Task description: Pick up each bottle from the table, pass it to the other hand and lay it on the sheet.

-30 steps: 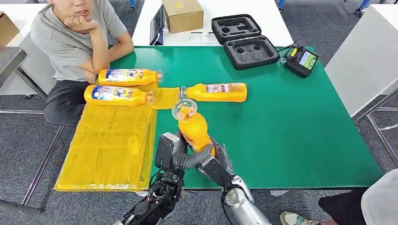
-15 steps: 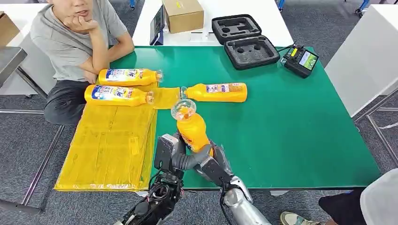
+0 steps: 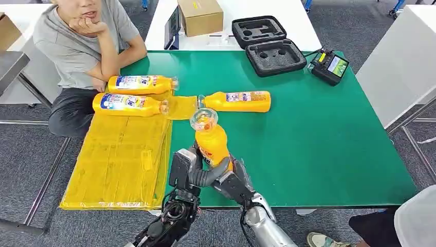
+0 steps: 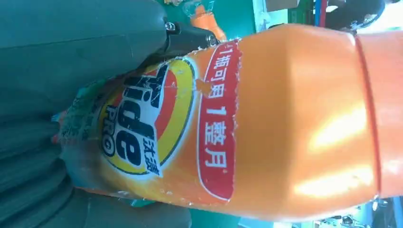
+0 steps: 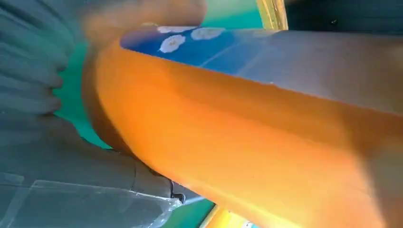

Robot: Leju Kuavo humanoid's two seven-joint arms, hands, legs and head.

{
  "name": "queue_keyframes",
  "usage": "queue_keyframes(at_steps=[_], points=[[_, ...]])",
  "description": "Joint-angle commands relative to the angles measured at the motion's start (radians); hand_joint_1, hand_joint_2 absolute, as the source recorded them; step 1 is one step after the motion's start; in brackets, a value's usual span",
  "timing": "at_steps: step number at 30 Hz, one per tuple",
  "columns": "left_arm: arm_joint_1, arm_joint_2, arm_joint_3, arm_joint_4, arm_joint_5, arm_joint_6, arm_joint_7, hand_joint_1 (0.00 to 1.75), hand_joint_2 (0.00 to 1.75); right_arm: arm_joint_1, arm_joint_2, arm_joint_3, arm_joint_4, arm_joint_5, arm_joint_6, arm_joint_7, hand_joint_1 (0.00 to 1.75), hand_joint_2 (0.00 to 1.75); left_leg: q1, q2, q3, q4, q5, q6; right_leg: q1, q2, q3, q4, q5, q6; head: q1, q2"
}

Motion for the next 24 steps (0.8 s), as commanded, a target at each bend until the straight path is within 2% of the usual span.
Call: queue_keyframes(at_steps=[1,3,5,11,24], points=[[-0.045,0.014,-0.031,0.059,-0.006,-0.014,0.011,1.75,1.75,-0.034,0.003,0.068,0.056,-0.002,0.029,0.000,0.00,1.75,0.001,0.000,0.007,0.000,-0.003,-0.002,0.001,0.002,0.007,0.000,-0.003,-0.002,0.000,0.000],[-0.044,0.014,-0.031,0.055,-0.006,-0.014,0.011,1.75,1.75,-0.035,0.005,0.068,0.060,-0.004,0.033,0.000,0.00,1.75,0.001,0.000,0.004,0.000,-0.002,-0.002,0.001,0.002,0.003,0.000,-0.001,-0.001,0.000,0.000],[-0.043,0.016,-0.031,0.050,-0.006,-0.017,0.011,1.75,1.75,-0.038,0.006,0.069,0.062,-0.003,0.032,0.000,0.00,1.75,0.002,0.000,0.010,0.000,-0.005,-0.003,0.001,0.002,0.010,0.000,-0.004,-0.003,0.000,0.000],[-0.038,0.026,-0.029,0.031,-0.019,0.001,0.012,1.75,1.75,-0.039,0.003,0.076,0.060,-0.015,0.036,0.000,0.00,1.75,0.001,0.000,0.003,0.000,-0.001,-0.001,0.001,0.001,0.003,0.000,-0.001,-0.001,0.000,0.000],[-0.049,0.045,-0.015,0.012,-0.055,0.052,-0.006,1.75,1.75,-0.033,0.005,0.080,0.054,-0.021,0.039,0.000,0.00,1.75,0.001,0.001,0.005,0.000,-0.002,-0.002,0.001,0.002,0.004,0.000,-0.002,-0.002,0.000,0.000]])
